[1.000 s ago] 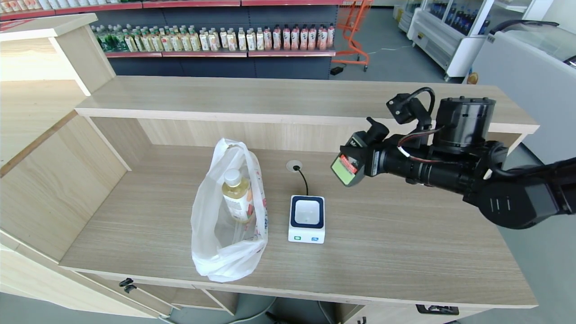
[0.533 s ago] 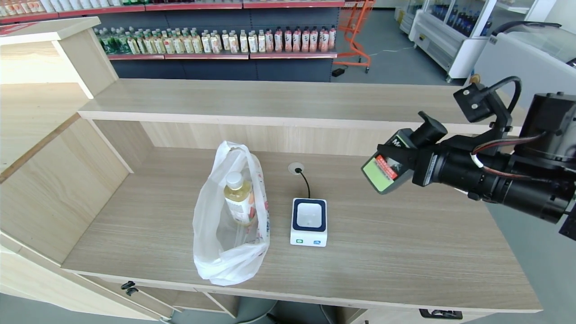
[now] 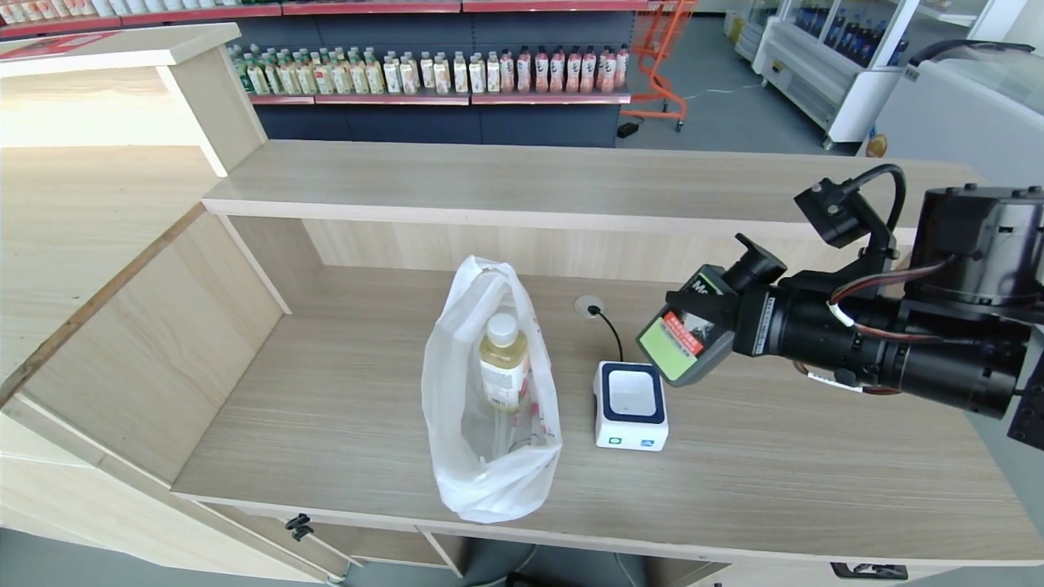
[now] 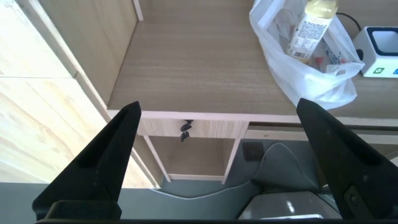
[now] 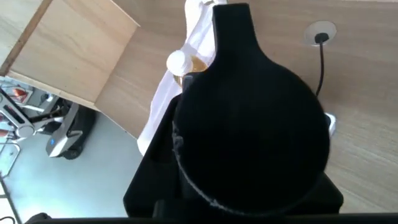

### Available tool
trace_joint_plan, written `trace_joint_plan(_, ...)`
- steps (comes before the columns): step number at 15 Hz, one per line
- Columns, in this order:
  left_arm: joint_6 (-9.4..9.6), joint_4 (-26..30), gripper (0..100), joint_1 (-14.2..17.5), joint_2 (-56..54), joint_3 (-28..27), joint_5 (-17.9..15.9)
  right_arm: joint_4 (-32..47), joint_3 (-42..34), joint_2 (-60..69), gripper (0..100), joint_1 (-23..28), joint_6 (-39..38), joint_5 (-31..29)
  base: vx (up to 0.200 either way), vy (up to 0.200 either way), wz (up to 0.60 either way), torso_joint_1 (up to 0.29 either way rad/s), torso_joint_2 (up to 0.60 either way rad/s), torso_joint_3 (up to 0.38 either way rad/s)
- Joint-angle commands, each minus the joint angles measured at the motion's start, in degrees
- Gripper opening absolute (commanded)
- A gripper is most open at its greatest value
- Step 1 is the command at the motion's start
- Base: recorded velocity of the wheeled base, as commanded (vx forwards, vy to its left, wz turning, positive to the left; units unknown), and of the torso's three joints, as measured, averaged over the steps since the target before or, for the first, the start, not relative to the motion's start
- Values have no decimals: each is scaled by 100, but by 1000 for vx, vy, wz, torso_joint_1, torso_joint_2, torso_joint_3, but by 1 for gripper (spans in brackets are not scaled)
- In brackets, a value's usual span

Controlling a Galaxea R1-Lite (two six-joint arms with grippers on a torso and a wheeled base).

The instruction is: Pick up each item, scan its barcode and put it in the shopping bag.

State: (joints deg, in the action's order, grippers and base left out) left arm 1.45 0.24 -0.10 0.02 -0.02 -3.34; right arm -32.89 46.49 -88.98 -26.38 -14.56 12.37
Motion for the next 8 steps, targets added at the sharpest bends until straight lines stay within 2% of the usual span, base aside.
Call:
trace_joint_plan(1,4,2,100,1,-2,-6,0,-7,79,-304,0,-113,-3,2,0,200,0,-2,2,2)
trace_joint_plan(8,13,2,100,1,-2,-6,0,-51,246,-911,0,-675,41,-42,0,0,0,0,0,0)
